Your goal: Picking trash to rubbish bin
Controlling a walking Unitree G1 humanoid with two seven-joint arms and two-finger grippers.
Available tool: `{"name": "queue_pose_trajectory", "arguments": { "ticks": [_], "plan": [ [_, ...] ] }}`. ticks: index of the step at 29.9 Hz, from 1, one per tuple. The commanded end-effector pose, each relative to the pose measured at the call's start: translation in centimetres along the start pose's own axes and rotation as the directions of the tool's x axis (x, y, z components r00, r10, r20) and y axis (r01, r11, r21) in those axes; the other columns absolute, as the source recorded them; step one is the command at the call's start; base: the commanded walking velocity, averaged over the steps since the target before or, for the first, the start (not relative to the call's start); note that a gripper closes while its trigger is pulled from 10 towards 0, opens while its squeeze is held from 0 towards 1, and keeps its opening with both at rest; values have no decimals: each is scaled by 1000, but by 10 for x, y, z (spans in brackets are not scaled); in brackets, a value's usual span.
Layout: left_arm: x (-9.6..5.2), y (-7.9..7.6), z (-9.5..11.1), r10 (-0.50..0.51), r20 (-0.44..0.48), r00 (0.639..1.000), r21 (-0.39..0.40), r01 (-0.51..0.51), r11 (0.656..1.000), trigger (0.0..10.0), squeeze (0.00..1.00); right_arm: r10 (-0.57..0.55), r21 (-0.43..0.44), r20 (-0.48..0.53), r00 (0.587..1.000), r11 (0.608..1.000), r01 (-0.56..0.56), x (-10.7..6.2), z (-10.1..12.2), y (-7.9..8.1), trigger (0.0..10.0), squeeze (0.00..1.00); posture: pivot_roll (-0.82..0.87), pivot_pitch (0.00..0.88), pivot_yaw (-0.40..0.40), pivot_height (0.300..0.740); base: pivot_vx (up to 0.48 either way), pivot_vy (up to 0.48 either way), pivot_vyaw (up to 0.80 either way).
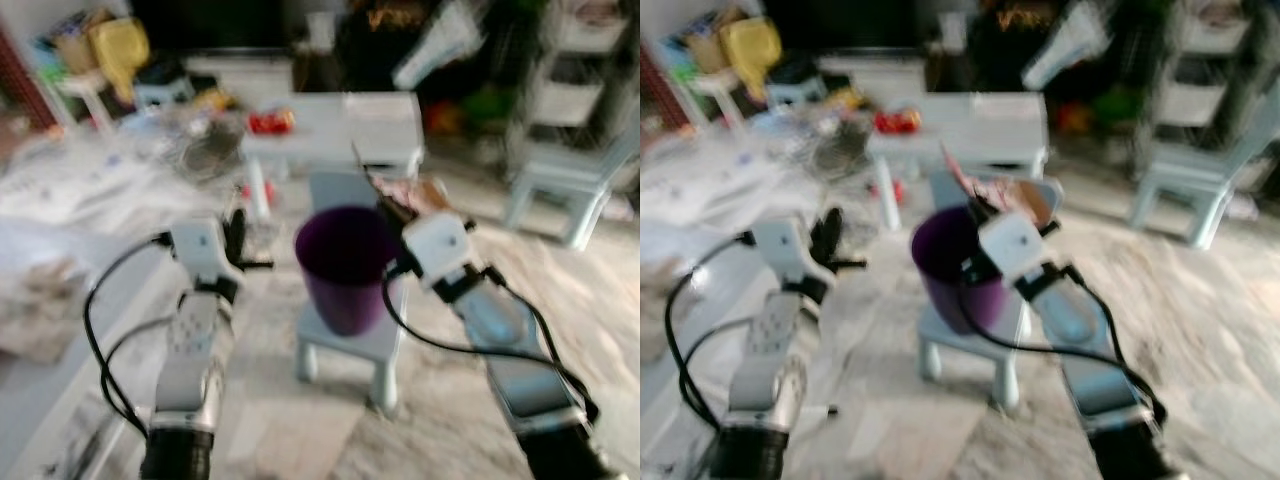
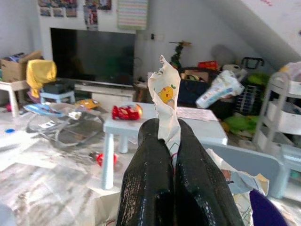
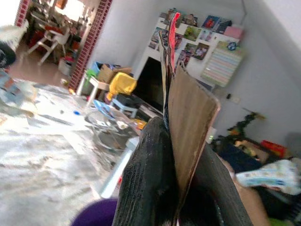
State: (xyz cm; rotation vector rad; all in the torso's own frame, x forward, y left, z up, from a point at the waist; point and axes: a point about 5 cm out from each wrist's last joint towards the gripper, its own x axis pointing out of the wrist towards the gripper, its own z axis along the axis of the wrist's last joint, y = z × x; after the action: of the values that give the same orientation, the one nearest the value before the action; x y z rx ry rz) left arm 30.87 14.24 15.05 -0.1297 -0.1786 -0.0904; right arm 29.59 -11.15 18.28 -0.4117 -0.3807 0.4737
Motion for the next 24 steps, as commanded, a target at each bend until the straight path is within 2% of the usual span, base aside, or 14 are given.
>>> {"name": "queue_pose_trajectory", "arguments": {
  "ticks": [1,17,24],
  "plan": [
    [3,1,7,1,21,1000,16,-1,1000,0,0,0,-11,26,1000,1000,0,3,7,-2,10000,0,-59,65,48,740,412,0,0],
    [3,2,6,0,17,1000,14,-1,1000,0,0,-1,-9,29,1000,1000,2,3,6,-1,10000,0,-58,63,52,740,412,0,0],
    [3,2,7,6,26,1000,12,-7,1000,0,0,9,6,29,1000,1000,-9,3,6,0,10000,0,-56,69,49,740,296,0,0]
  ]
}}
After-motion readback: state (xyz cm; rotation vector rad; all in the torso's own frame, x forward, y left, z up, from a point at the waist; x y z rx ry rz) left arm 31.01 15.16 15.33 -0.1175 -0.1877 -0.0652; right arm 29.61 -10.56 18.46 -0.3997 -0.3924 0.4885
